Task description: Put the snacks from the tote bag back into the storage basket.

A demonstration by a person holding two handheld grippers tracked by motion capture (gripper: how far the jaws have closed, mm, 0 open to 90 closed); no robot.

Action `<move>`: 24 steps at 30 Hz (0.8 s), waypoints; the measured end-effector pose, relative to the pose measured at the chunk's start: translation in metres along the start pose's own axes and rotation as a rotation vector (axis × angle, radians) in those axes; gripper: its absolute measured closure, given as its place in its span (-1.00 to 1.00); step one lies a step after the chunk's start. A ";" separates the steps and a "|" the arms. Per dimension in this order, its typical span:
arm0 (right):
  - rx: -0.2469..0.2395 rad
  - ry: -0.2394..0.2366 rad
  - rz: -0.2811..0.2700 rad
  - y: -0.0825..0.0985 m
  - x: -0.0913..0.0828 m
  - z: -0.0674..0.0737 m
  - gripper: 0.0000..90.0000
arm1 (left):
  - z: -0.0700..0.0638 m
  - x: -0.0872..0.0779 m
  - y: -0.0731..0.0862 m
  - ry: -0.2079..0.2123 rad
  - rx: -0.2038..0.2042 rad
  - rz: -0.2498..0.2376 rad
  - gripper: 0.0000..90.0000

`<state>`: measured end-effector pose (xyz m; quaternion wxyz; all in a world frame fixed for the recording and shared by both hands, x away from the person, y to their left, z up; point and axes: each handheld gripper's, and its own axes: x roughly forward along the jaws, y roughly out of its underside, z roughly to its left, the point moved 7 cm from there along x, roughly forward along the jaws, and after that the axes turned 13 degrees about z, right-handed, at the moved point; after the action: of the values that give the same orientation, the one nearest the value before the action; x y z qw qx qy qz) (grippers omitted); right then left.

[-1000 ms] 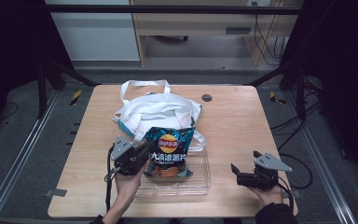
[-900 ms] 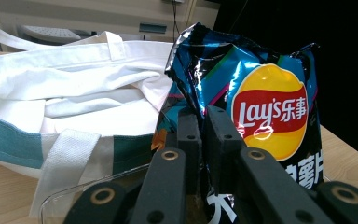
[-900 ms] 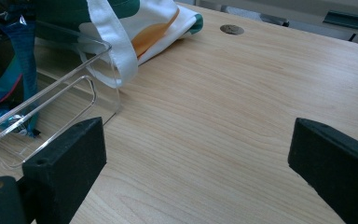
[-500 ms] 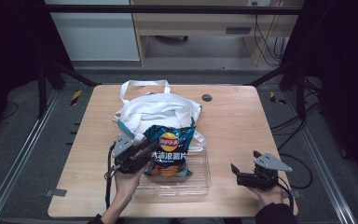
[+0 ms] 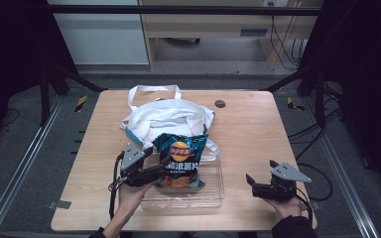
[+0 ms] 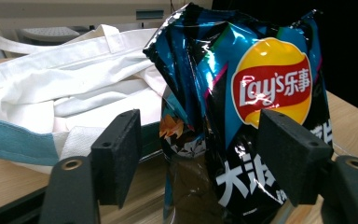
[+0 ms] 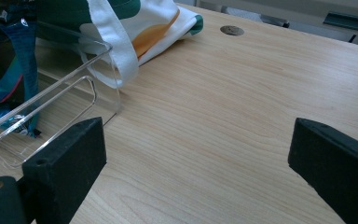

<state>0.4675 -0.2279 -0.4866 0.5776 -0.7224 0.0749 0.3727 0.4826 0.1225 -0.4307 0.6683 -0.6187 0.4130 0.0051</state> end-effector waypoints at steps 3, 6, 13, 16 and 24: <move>0.001 0.000 0.000 0.000 0.000 0.000 -0.90 | 0.001 -0.005 0.001 0.007 0.008 -0.004 -0.38; 0.002 0.002 -0.001 0.000 0.000 -0.001 -0.90 | 0.004 -0.012 0.003 -0.006 0.034 0.003 -0.39; 0.008 0.005 -0.004 0.000 -0.001 -0.001 -0.91 | 0.011 -0.022 0.006 -0.002 0.039 0.005 -0.43; 0.011 0.005 -0.005 0.000 -0.001 -0.002 -0.91 | 0.017 -0.027 0.012 -0.020 0.050 0.008 -0.44; 0.012 0.016 -0.011 0.000 -0.003 -0.004 -0.91 | 0.039 -0.030 0.024 -0.079 0.048 0.026 -0.46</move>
<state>0.4673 -0.2319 -0.4849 0.5833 -0.7222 0.0779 0.3635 0.4714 0.1764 -0.4381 0.6986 -0.5965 0.3942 0.0285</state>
